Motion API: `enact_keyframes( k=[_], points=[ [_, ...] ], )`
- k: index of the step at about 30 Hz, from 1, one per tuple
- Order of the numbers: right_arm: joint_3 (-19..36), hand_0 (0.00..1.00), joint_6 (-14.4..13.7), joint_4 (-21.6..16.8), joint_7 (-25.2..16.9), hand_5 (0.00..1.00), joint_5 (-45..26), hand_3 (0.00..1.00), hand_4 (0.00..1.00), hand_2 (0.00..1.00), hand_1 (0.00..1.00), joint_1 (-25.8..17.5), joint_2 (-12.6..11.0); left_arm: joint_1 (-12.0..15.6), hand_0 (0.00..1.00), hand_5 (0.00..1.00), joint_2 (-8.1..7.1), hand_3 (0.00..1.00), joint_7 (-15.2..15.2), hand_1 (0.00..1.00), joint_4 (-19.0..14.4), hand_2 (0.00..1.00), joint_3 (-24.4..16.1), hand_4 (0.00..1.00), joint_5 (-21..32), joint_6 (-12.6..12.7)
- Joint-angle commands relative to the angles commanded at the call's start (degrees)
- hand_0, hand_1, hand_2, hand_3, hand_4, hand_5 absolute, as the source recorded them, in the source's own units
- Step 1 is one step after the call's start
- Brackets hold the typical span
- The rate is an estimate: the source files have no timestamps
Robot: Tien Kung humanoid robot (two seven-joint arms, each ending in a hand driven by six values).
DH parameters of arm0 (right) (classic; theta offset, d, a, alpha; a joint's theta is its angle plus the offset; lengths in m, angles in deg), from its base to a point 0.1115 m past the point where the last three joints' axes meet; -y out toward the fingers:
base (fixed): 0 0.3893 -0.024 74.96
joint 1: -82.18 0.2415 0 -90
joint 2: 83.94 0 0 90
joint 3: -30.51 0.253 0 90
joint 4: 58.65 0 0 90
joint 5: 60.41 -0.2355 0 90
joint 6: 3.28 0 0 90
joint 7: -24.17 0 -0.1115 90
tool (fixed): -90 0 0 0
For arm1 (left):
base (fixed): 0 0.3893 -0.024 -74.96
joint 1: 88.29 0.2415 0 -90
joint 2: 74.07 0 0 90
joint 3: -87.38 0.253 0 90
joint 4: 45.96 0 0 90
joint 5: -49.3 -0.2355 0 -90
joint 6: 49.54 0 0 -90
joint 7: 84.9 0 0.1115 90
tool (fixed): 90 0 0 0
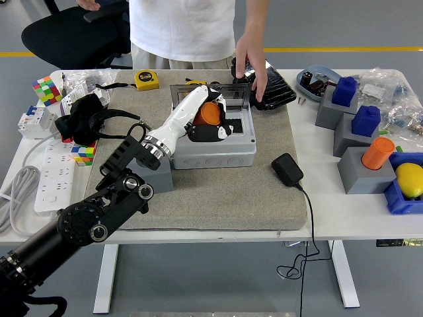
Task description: Fetch the battery,place it into the box,close the lid of the box
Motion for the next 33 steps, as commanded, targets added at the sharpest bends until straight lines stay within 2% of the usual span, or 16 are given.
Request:
enact_keyframes(
  k=[2,4,5,10,11,15,16,17,22,23,33],
  points=[
    [-0.20,0.577,-0.01,0.00,0.03,0.489,-0.07,0.549,0.934,0.655,0.627,-0.02,0.01,-1.66,0.159,0.002,0.85,0.209,0.71,0.105,1.34,0.125,1.05,0.401,-1.93,-0.08],
    [-0.34,0.577,-0.02,-0.02,0.03,0.489,-0.09,0.549,0.934,0.655,0.627,-0.02,0.04,-3.41,0.159,0.002,0.86,0.209,1.57,0.105,3.04,0.125,2.27,0.401,-2.78,-0.43],
    [-0.40,0.574,-0.03,-0.03,0.04,0.488,-0.09,0.549,0.934,0.655,0.627,-0.01,0.06,-4.28,0.173,0.002,0.86,0.220,1.87,0.119,4.06,0.136,2.91,0.460,-3.38,-0.51],
    [-0.48,0.574,-0.06,-0.07,0.02,0.488,-0.13,0.549,0.934,0.655,0.627,0.08,0.11,-7.16,0.173,0.002,0.86,0.220,3.31,0.119,8.03,0.136,4.85,0.460,-4.37,-1.78],
    [-0.49,0.575,-0.06,-0.06,0.03,0.489,-0.16,0.548,0.934,0.654,0.627,0.06,0.13,-7.59,0.214,0.002,0.86,0.232,3.65,0.148,8.79,0.161,5.13,0.581,-4.70,-2.10],
    [-0.49,0.575,-0.07,-0.06,0.08,0.489,-0.19,0.548,0.934,0.654,0.627,-0.12,0.09,-9.51,0.214,0.002,0.86,0.232,5.71,0.148,11.75,0.161,6.55,0.581,-6.77,-2.81],
    [-0.46,0.575,-0.07,-0.06,0.08,0.489,-0.18,0.548,0.934,0.654,0.627,-0.17,0.06,-9.87,0.214,0.002,0.86,0.232,6.39,0.148,12.24,0.161,6.81,0.581,-7.36,-2.99],
    [-0.46,0.575,-0.07,-0.06,0.09,0.489,-0.19,0.548,0.934,0.654,0.627,-0.21,0.04,-10.13,0.231,0.002,0.86,0.241,6.90,0.165,12.56,0.175,7.01,0.732,-7.91,-3.15],
    [-0.70,0.575,-0.08,-0.03,0.13,0.489,-0.32,0.548,0.934,0.654,0.627,-0.38,0.03,-11.82,0.231,0.002,0.86,0.241,9.04,0.165,14.47,0.175,8.63,0.732,-9.39,-3.60],
    [-0.73,0.575,-0.08,-0.02,0.13,0.488,-0.34,0.548,0.933,0.654,0.627,-0.38,0.05,-12.09,0.237,0.002,0.86,0.253,9.12,0.176,14.84,0.181,8.90,0.864,-9.36,-3.61],
    [-0.98,0.573,-0.12,-0.06,0.09,0.487,-0.37,0.548,0.933,0.654,0.627,-0.26,0.12,-13.54,0.242,0.002,0.86,0.260,8.50,0.178,16.03,0.184,11.85,0.897,-7.78,-2.58]
  ],
)
